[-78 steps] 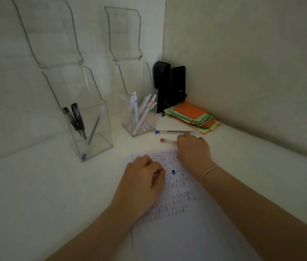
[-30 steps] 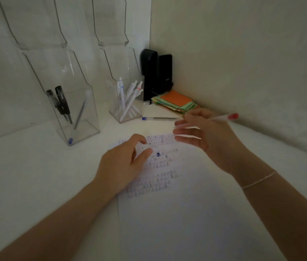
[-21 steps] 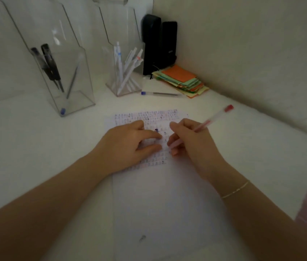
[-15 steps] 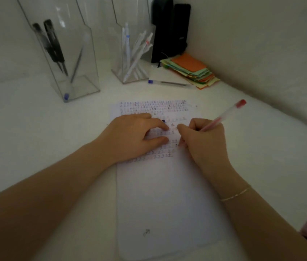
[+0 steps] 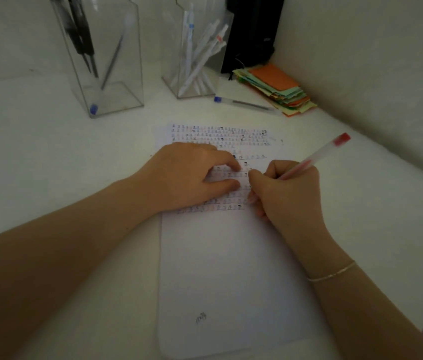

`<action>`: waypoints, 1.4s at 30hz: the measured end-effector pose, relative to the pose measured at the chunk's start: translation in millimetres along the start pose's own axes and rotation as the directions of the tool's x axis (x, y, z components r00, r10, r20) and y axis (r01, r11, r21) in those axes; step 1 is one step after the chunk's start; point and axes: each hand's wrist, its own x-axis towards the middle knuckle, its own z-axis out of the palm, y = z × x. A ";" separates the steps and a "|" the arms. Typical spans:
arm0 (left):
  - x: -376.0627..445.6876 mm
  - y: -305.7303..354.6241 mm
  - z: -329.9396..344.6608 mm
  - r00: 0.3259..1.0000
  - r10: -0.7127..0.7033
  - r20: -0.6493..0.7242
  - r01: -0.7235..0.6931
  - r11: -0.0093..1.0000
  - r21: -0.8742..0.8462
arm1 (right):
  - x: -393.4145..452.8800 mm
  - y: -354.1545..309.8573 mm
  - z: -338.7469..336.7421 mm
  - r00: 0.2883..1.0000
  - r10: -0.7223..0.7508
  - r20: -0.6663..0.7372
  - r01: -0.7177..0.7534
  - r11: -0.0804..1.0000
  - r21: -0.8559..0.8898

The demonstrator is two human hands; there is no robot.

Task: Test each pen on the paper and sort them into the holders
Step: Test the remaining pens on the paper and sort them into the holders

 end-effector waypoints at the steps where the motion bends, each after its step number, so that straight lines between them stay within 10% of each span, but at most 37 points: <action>1: -0.3 0.0 -0.3 1.000 0.000 0.002 0.000 1.000 0.000 | 0.9 1.9 1.1 1.000 -0.014 -0.013 0.014 1.000 -0.024; 36: -1.6 2.5 -3.0 1.000 0.011 0.015 -0.011 1.000 0.005 | 2.0 9.5 4.2 0.983 -0.150 -0.104 0.138 0.984 -0.116; 42: -5.1 4.6 -5.5 0.997 0.027 -0.074 -0.043 0.974 -0.224 | 7.5 0.3 -15.6 0.992 0.124 -0.025 -0.092 0.842 0.532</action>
